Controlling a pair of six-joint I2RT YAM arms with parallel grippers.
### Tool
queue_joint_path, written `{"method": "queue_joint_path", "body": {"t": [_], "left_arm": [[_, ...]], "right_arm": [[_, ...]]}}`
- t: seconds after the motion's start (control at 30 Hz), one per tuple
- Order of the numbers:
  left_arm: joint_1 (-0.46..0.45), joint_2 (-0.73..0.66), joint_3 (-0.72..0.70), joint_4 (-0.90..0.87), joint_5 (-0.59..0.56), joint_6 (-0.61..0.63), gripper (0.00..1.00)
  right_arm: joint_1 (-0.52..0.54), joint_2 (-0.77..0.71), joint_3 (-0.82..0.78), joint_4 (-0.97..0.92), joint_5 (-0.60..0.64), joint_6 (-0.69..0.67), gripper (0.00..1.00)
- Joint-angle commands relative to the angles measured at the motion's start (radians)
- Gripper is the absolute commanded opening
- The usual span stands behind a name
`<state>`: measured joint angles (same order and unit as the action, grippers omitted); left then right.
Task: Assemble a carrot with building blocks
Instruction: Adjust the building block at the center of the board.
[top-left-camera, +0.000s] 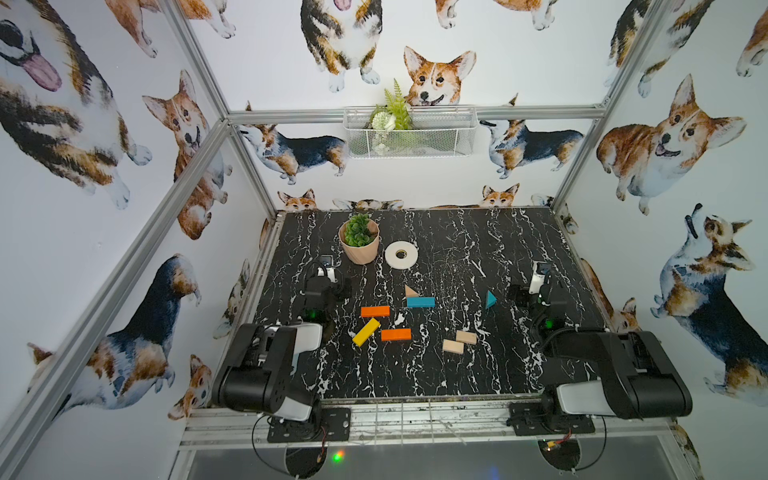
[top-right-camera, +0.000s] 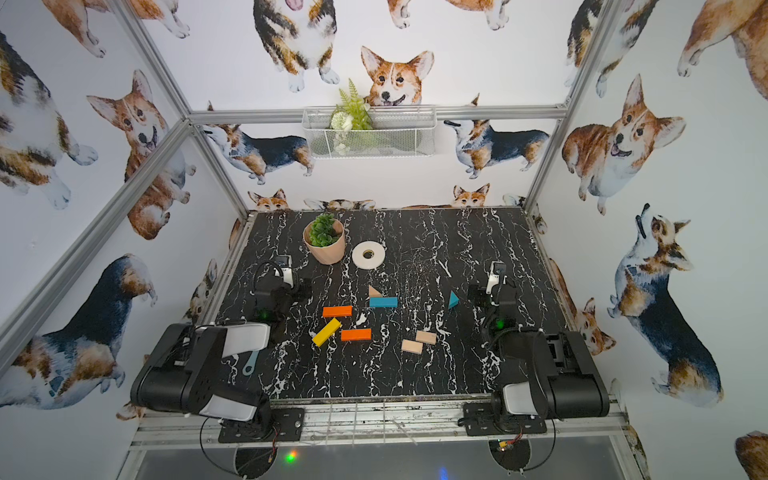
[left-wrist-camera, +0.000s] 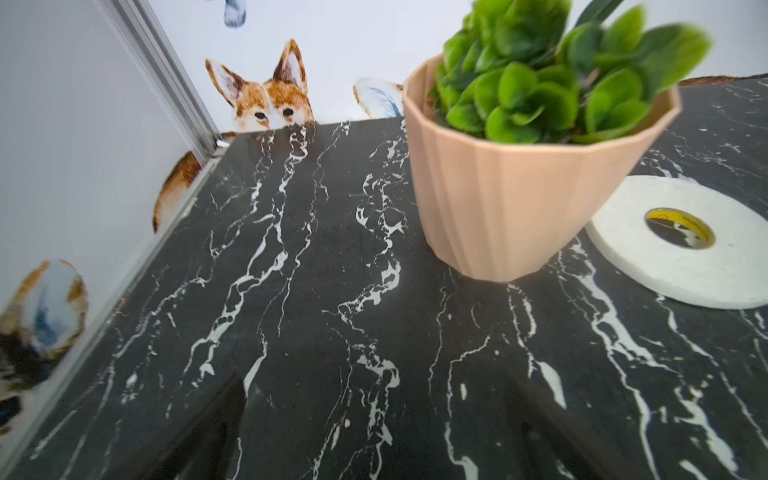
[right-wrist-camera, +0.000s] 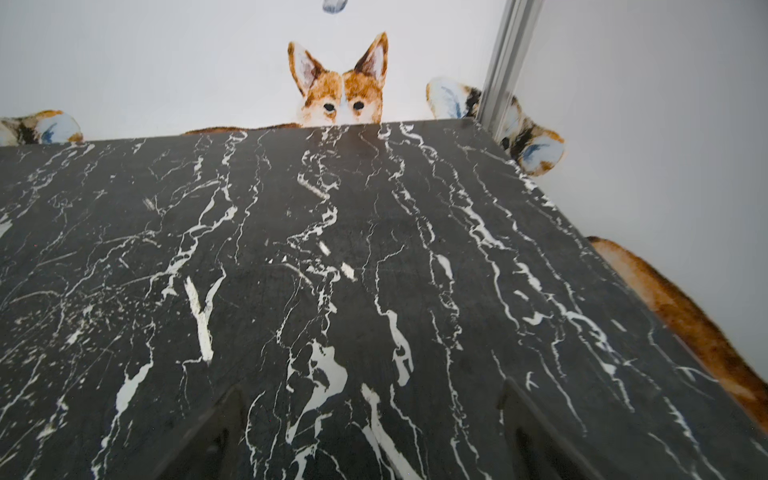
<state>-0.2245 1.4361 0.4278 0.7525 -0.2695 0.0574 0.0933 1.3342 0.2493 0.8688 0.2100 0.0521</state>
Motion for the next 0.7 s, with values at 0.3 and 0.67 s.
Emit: {"method": "queue_joint_path", "body": {"t": [0.3,0.67], "left_arm": [[-0.413,-0.001,0.221,-0.333,-0.04,-0.183,0.93],[-0.406,-0.086,0.157,-0.307,-0.037,-0.267,0.92]], "right_arm": [[0.303,-0.206,0.272,-0.595,0.103,-0.069,1.0],[0.56,0.117,0.614,-0.853,-0.175,0.083,1.0]]}}
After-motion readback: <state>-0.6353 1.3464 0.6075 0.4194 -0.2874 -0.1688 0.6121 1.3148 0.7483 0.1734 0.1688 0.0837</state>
